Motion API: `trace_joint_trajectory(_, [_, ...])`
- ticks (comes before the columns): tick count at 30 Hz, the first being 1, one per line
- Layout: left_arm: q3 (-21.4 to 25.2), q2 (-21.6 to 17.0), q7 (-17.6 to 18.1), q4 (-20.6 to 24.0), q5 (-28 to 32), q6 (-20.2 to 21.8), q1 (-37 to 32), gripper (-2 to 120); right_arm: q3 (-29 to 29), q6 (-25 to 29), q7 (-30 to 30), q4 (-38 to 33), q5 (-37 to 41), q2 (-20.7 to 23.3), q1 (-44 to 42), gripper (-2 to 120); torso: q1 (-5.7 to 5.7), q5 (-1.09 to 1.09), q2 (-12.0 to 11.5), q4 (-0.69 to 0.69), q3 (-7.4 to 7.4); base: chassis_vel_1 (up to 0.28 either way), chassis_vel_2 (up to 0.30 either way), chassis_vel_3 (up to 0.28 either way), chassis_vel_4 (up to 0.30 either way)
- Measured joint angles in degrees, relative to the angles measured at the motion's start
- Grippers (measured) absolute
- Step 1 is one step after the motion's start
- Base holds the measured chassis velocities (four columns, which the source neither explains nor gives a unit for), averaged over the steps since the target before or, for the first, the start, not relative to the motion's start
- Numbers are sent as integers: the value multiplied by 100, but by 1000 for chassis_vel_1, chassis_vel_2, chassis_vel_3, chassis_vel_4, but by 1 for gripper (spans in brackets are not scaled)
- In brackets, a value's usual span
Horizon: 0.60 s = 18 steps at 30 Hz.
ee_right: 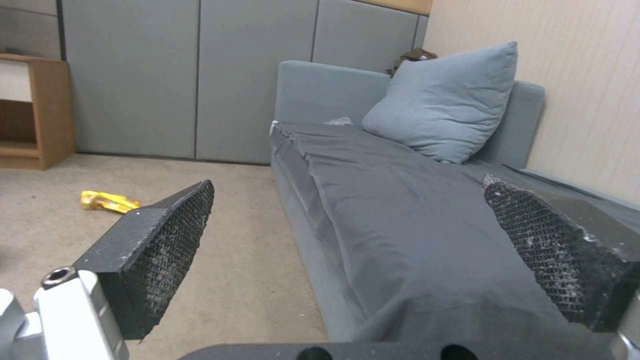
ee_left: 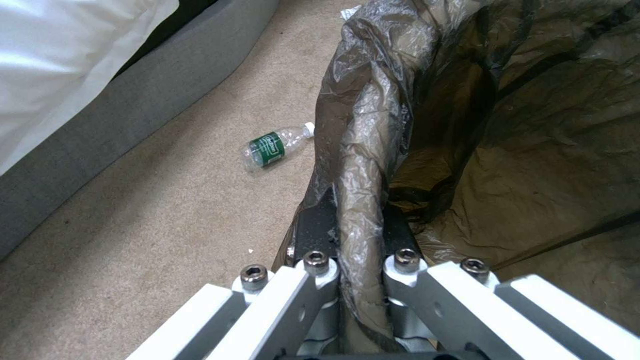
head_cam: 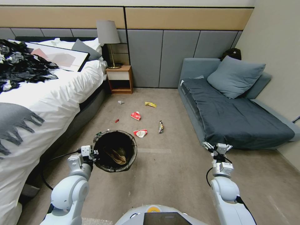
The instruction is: Pick up the trash bin, then pick up the garbage from the floor and place it into the trash bin.
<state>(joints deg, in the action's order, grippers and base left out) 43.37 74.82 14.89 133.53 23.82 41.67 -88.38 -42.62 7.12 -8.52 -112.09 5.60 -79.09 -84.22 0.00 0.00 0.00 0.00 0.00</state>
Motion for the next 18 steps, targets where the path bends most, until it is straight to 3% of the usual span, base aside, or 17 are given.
trace_joint_trajectory(7, [-1, -34, 0, 13, 1, 5, 22, 0, 30, -28, 34, 2, -13, 30, -14, 100, 0, 0, 0, -1, 0, -81, 81, 76, -87])
trace_joint_trajectory(18, [-10, -70, 3, 51, 29, 38, 44, 0, 91, -99, 31, 21, -46, 33, 21, 100, 0, 0, 0, -1, 1, -227, 220, 233, -225])
